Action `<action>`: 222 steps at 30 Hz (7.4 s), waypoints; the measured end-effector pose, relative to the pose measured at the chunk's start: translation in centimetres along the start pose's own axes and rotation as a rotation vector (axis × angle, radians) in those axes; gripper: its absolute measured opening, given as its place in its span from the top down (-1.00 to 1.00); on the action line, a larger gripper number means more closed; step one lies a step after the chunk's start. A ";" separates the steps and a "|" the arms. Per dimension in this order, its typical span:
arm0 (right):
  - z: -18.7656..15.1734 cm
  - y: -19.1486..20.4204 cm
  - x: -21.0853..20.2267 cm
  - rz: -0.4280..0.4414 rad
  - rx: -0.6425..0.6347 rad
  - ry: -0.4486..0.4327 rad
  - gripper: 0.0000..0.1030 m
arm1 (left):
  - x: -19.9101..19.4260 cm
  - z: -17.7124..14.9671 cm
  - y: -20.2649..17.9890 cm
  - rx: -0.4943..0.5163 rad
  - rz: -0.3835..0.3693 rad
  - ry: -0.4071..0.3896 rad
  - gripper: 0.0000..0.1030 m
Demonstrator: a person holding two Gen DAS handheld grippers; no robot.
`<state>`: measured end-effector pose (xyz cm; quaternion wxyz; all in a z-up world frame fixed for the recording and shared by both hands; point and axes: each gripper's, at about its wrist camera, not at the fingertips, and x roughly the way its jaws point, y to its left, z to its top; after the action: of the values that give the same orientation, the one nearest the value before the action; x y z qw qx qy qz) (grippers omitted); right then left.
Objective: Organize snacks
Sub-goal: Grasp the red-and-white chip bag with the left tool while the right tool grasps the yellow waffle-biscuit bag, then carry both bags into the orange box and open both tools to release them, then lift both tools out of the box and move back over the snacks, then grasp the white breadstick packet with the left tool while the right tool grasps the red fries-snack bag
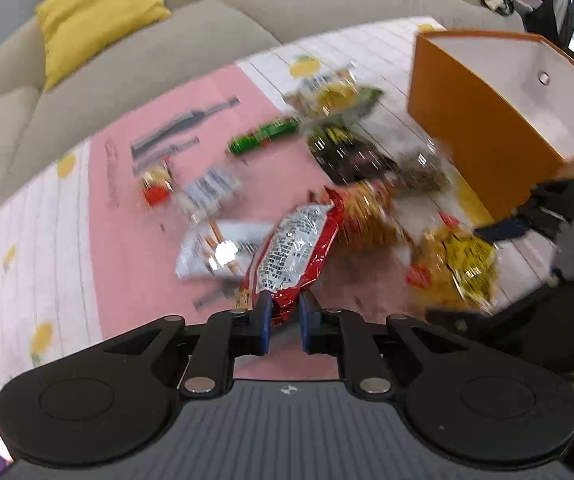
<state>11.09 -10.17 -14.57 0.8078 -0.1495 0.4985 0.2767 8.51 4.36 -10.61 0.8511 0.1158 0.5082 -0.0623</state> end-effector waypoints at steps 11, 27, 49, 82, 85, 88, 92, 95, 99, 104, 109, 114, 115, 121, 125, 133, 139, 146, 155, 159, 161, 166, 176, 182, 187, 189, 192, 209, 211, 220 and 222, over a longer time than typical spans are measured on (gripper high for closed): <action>-2.4 -1.0 -0.1 -0.042 0.111 0.029 -0.47 | 1.7 -3.5 -2.2 -0.090 -0.174 0.140 0.75; -3.0 -3.3 -0.2 0.048 0.218 -0.016 -0.76 | 3.3 -0.7 -0.3 -0.044 -0.191 0.025 -0.63; -3.9 -2.8 0.4 0.031 0.197 -0.040 -0.52 | 8.1 -1.0 -1.2 0.042 -0.198 0.096 -0.72; -5.4 -14.0 -19.4 -0.089 0.417 -0.375 -0.35 | -10.1 11.1 -7.8 -0.141 -0.323 -0.161 -0.60; -5.1 -16.7 -20.2 -0.124 0.413 -0.371 -0.35 | -9.0 14.0 -10.1 -0.129 -0.373 -0.153 -0.60; -4.6 -19.8 -20.1 -0.110 0.440 -0.346 -0.35 | -6.7 17.1 -12.1 -0.145 -0.414 -0.108 -0.60; -3.6 -24.4 -17.4 -0.026 0.505 -0.241 -0.35 | -1.4 20.0 -14.3 -0.209 -0.439 0.035 -0.60; -3.8 -27.5 -13.6 0.053 0.591 -0.110 -0.36 | 1.6 20.4 -16.0 -0.198 -0.402 0.106 -0.60; -4.0 -29.0 -9.5 0.043 0.583 0.041 -0.36 | 5.1 20.8 -17.7 -0.168 -0.366 0.209 -0.61; -3.7 -29.9 -6.3 0.099 0.585 0.137 -0.36 | 8.1 21.3 -19.3 -0.139 -0.301 0.328 -0.61; -3.6 -29.7 -4.4 0.118 0.545 0.185 -0.36 | 9.4 21.1 -20.1 -0.099 -0.243 0.366 -0.61; -3.7 -29.5 -2.1 0.123 0.525 0.240 -0.37 | 10.9 20.7 -21.0 -0.072 -0.194 0.419 -0.62; -3.7 -29.3 -1.7 0.127 0.521 0.247 -0.37 | 10.9 20.8 -21.3 -0.065 -0.185 0.413 -0.61; -3.7 -28.6 -1.1 0.144 0.505 0.241 -0.41 | 10.9 20.4 -22.3 -0.038 -0.153 0.406 -0.69; -4.0 -28.7 -1.5 0.158 0.512 0.240 -0.50 | 10.5 20.4 -22.1 -0.053 -0.147 0.390 -0.73; -4.0 -28.9 -2.0 0.185 0.575 0.208 -0.39 | 8.7 21.0 -20.3 -0.076 -0.171 0.363 -0.74; -3.5 -27.5 -1.7 0.170 0.551 0.197 -0.39 | 6.1 20.9 -18.5 -0.080 -0.174 0.321 -0.74; -2.8 -26.5 -5.1 0.088 0.552 0.138 -0.36 | 2.0 20.2 -16.5 -0.079 -0.215 0.220 -0.72; -1.5 -22.6 -11.5 0.019 0.559 -0.013 -0.46 | -7.2 17.1 -12.3 -0.037 -0.203 -0.018 -0.72; -0.7 -19.5 -13.9 0.008 0.561 -0.096 -0.47 | -10.4 14.8 -10.3 -0.060 -0.184 -0.109 -0.72; -0.4 -17.5 -14.9 -0.002 0.548 -0.142 -0.48 | -11.7 13.4 -9.3 -0.077 -0.164 -0.146 -0.72; -0.1 -12.5 -17.3 -0.047 0.505 -0.268 -0.52 | -13.6 10.0 -6.5 -0.149 -0.140 -0.226 -0.73; -1.9 -3.2 -16.3 -0.011 0.456 -0.463 -0.51 | -10.8 3.1 -0.3 -0.304 -0.128 -0.213 -0.70; -1.6 -0.2 -11.8 -0.028 0.343 -0.414 -0.28 | -7.8 0.7 1.7 -0.398 -0.115 -0.143 -0.61; -0.5 0.6 -8.6 -0.032 0.289 -0.369 -0.25 | -5.1 0.3 2.7 -0.453 -0.132 -0.098 -0.60; -0.1 0.5 -7.5 -0.040 0.279 -0.346 -0.20 | -3.6 0.6 3.0 -0.461 -0.124 -0.069 -0.53; 0.5 0.2 -5.7 -0.045 0.267 -0.312 -0.09 | -1.1 0.8 3.5 -0.490 -0.112 -0.015 -0.41; 0.6 -1.7 0.9 0.019 0.289 -0.225 0.71 | 8.6 1.3 3.1 -0.588 -0.093 0.146 0.39; 0.5 -1.7 0.8 0.029 0.287 -0.232 0.87 | 8.8 1.1 3.1 -0.593 -0.095 0.148 0.59; -0.7 -1.3 -0.5 -0.019 0.305 -0.216 0.96 | 7.8 0.3 3.1 -0.578 -0.090 0.182 1.00; -1.0 -1.2 -0.9 -0.054 0.305 -0.214 0.96 | 7.4 -0.1 3.1 -0.554 -0.071 0.206 1.00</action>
<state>10.77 -11.93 -14.26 0.8767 -0.0084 0.4416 0.1906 12.62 7.51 -16.79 0.7916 -0.1328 0.5933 0.0612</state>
